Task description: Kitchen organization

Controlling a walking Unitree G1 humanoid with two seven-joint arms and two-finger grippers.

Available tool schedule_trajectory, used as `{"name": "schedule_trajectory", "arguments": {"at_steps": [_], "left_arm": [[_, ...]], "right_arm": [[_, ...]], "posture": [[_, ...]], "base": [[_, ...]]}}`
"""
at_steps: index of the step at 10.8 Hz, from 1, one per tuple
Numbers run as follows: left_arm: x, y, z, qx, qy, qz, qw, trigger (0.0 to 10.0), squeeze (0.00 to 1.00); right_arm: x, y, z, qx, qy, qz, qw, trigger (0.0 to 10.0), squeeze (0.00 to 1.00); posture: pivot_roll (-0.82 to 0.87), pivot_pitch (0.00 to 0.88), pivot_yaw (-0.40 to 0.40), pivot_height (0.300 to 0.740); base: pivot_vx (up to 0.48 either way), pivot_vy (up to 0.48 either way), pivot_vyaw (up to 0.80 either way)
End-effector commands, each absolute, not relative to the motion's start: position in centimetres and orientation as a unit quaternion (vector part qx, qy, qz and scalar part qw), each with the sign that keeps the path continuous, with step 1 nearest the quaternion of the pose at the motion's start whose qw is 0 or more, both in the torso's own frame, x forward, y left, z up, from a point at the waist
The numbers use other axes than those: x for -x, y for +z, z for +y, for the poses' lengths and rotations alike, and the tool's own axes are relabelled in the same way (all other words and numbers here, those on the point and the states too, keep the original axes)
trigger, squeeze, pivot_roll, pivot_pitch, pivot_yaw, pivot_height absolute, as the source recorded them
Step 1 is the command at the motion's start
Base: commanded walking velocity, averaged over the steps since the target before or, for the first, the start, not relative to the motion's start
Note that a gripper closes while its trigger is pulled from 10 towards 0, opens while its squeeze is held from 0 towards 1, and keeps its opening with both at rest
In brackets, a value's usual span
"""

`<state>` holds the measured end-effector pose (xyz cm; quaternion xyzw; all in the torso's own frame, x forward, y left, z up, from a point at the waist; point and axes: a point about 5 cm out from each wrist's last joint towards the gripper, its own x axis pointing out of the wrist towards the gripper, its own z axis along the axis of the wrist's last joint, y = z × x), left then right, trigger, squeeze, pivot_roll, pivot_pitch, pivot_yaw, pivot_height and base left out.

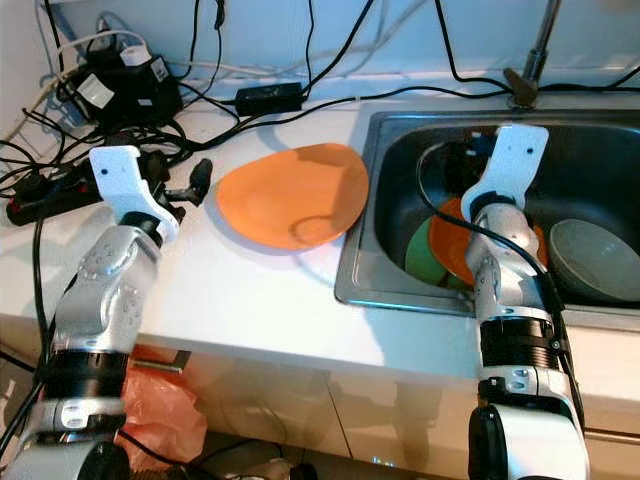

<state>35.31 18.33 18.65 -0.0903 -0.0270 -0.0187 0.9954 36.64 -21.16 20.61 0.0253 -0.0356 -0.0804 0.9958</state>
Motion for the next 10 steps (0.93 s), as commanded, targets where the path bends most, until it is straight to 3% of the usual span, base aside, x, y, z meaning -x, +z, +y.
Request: {"name": "schedule_trajectory", "arguments": {"at_steps": [1,4,10], "left_arm": [[-35.6,18.5,18.8,0.111,-0.008,-0.012,0.994,10.0,0.00],[-36.6,18.0,17.9,0.210,-0.035,0.040,0.976,10.0,0.00],[-37.0,16.8,17.1,0.331,-0.050,0.127,0.934,10.0,0.00]], "right_arm": [[-36.4,20.8,-20.4,-0.031,-0.063,-0.036,0.997,10.0,0.00],[-36.1,22.7,-19.2,-0.041,-0.024,-0.056,0.997,10.0,0.00],[-35.6,24.1,-19.0,-0.049,0.002,-0.059,0.997,10.0,0.00]], "posture": [[0.11,0.063,0.156,0.740],[0.11,0.055,0.161,0.740],[0.10,0.044,0.153,0.740]], "base": [[0.000,0.000,0.00],[0.000,0.000,0.00],[0.000,0.000,0.00]]}}
